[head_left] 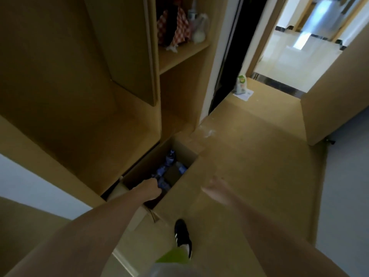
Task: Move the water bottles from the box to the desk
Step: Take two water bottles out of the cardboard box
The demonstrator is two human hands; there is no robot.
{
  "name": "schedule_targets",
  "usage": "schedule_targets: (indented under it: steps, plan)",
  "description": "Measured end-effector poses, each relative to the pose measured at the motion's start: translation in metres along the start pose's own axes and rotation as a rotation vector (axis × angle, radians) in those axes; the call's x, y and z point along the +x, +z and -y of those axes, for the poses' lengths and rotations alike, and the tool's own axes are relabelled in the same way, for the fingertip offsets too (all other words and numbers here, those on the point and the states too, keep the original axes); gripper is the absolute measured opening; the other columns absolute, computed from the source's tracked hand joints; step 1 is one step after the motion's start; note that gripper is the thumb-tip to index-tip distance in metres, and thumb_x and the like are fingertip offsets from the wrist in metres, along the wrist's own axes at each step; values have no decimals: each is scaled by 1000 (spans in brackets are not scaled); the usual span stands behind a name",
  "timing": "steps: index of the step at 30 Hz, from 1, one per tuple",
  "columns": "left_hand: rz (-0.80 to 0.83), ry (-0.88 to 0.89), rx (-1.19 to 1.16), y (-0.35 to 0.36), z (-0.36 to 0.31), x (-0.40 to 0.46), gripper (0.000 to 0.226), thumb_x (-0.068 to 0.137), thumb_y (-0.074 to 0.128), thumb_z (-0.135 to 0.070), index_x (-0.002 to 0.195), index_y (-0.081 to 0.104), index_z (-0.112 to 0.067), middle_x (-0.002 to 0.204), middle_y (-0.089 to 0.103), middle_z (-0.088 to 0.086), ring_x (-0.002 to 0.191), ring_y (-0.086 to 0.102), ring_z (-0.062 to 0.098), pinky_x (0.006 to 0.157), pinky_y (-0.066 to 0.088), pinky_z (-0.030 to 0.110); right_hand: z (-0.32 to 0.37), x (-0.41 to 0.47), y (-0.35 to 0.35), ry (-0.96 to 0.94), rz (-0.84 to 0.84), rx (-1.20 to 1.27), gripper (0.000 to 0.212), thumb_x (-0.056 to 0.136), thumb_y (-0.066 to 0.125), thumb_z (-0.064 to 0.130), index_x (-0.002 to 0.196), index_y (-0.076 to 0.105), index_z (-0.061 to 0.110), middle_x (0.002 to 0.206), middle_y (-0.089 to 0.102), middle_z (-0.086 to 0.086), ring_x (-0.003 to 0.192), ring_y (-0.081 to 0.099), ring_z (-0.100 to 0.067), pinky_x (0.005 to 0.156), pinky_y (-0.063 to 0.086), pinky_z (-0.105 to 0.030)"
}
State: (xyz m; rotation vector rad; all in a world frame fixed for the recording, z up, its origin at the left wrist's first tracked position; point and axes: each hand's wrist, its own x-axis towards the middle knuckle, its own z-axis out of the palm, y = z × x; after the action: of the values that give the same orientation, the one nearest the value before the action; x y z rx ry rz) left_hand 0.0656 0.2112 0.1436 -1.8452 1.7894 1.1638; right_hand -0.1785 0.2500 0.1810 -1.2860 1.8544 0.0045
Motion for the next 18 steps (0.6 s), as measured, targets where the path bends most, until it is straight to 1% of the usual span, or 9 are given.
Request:
schedule_targets:
  steps: [2, 4, 6, 8, 10, 11, 13, 15, 18]
  plan:
    - [-34, -35, -54, -19, 0, 27, 43, 100, 41, -26, 133, 40, 2, 126, 51, 19, 110, 55, 33, 83, 47, 38, 14, 33, -13, 6, 52, 3, 62, 95, 53, 44, 146, 38, 13, 149, 39, -6, 133, 43, -23, 109, 39, -40]
    - [-49, -69, -117, -38, -3, 51, 46, 99, 42, -22, 132, 40, 10, 127, 51, 29, 103, 58, 40, 82, 49, 47, 39, 67, -28, -19, 75, -25, 53, 95, 53, 41, 138, 48, 9, 140, 49, -10, 117, 55, -24, 102, 45, -40]
    - [-61, -69, -182, -55, -8, 74, 42, 98, 42, -18, 122, 45, 16, 102, 57, 27, 69, 54, 28, 61, 43, 39, 61, 95, -40, -22, 104, -40, 49, 94, 54, 39, 129, 51, 6, 123, 56, -11, 107, 61, -28, 97, 48, -43]
    - [-85, -90, -244, -72, -13, 90, 31, 97, 43, -17, 104, 50, 12, 77, 50, 16, 60, 46, 22, 59, 37, 36, 80, 122, -52, -68, 117, -102, 40, 93, 53, 43, 117, 55, 11, 102, 59, -3, 95, 62, -22, 91, 51, -41]
    - [-100, -109, -275, -86, -14, 101, 39, 96, 44, -18, 111, 49, 18, 101, 56, 32, 89, 59, 43, 75, 49, 48, 98, 146, -63, -106, 141, -169, 38, 94, 51, 45, 115, 54, 14, 104, 57, 1, 101, 60, -19, 91, 49, -38]
    - [-103, -130, -271, -91, -14, 104, 45, 96, 44, -19, 120, 45, 19, 119, 51, 36, 106, 55, 47, 87, 48, 50, 105, 157, -67, -122, 151, -189, 42, 94, 51, 45, 122, 52, 14, 113, 57, 1, 109, 58, -20, 95, 48, -38]
    - [-114, -186, -300, -100, -12, 108, 46, 96, 44, -20, 125, 43, 16, 129, 47, 35, 116, 51, 47, 93, 46, 51, 118, 174, -73, -142, 180, -222, 47, 94, 52, 46, 128, 49, 15, 124, 54, -2, 110, 57, -19, 95, 47, -37]
    - [-105, -208, -339, -105, -6, 115, 42, 96, 44, -20, 119, 49, 15, 115, 56, 31, 105, 57, 44, 76, 50, 45, 128, 193, -77, -166, 205, -247, 47, 94, 52, 47, 127, 49, 15, 127, 55, -7, 102, 59, -19, 94, 48, -38]
    - [-116, -260, -402, -107, -1, 116, 23, 94, 45, -20, 91, 58, 0, 70, 47, 6, 61, 48, 18, 49, 31, 26, 140, 222, -81, -173, 260, -317, 46, 95, 51, 47, 126, 49, 12, 125, 54, -7, 114, 57, -27, 95, 48, -41]
